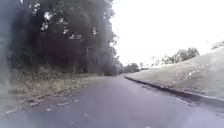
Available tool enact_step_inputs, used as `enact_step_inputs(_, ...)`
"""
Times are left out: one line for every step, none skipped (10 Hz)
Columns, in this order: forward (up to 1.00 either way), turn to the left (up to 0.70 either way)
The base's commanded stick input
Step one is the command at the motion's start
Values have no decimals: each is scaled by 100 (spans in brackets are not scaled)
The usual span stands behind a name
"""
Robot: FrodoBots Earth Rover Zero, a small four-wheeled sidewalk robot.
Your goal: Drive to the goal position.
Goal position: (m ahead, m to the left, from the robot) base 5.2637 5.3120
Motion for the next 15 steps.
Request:
enact_step_inputs(100,0)
enact_step_inputs(100,0)
enact_step_inputs(100,0)
enact_step_inputs(100,0)
enact_step_inputs(100,0)
enact_step_inputs(100,0)
enact_step_inputs(100,0)
enact_step_inputs(100,0)
enact_step_inputs(100,0)
enact_step_inputs(100,0)
enact_step_inputs(100,12)
enact_step_inputs(100,36)
enact_step_inputs(100,40)
enact_step_inputs(100,0)
enact_step_inputs(100,0)
